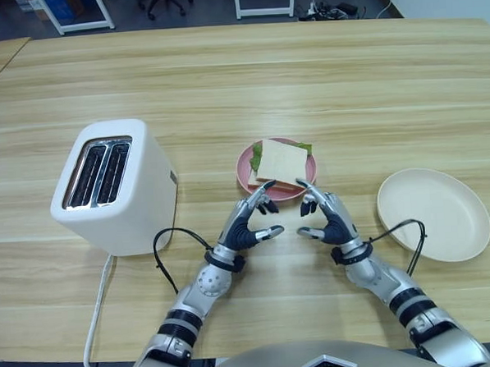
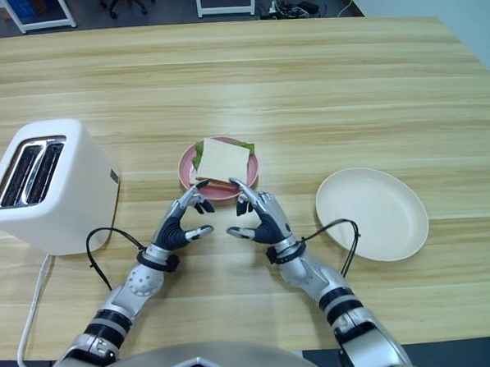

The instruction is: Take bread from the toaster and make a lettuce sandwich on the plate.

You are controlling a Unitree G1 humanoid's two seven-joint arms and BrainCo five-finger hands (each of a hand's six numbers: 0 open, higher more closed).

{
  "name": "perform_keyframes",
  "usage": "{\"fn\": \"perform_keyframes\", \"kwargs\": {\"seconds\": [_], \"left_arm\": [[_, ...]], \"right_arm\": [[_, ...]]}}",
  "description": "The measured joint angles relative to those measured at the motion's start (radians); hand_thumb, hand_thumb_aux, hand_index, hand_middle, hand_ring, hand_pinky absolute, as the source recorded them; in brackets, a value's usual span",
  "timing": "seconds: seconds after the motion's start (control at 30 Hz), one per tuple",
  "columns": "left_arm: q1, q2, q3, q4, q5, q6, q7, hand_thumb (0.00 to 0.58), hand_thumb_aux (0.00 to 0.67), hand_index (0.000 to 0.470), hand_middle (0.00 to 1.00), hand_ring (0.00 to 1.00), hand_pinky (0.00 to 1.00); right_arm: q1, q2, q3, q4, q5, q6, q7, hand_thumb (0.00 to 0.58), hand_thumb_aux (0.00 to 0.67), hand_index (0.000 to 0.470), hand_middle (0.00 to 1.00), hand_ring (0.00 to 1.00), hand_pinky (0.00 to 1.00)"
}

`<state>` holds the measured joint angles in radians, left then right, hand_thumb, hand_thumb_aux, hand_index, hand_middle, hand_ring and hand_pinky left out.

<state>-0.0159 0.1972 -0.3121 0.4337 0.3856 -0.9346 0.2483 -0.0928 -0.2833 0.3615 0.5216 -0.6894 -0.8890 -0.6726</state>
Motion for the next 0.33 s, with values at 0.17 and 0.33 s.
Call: {"fn": "perform_keyframes", "kwargs": {"seconds": [0.17, 0.33], "left_arm": [[0.050, -0.066, 0.079, -0.055, -0.026, -0.105, 0.076, 0.000, 0.000, 0.000, 0.00, 0.00, 0.00], [0.079, -0.111, 0.177, -0.077, 0.010, -0.078, 0.165, 0.000, 0.000, 0.000, 0.00, 0.00, 0.00]], "right_arm": [[0.067, 0.057, -0.058, -0.086, 0.008, -0.044, -0.094, 0.000, 0.000, 0.000, 0.00, 0.00, 0.00], [0.096, 0.077, -0.122, -0.109, 0.140, -0.071, -0.056, 0.000, 0.000, 0.000, 0.00, 0.00, 0.00]]}}
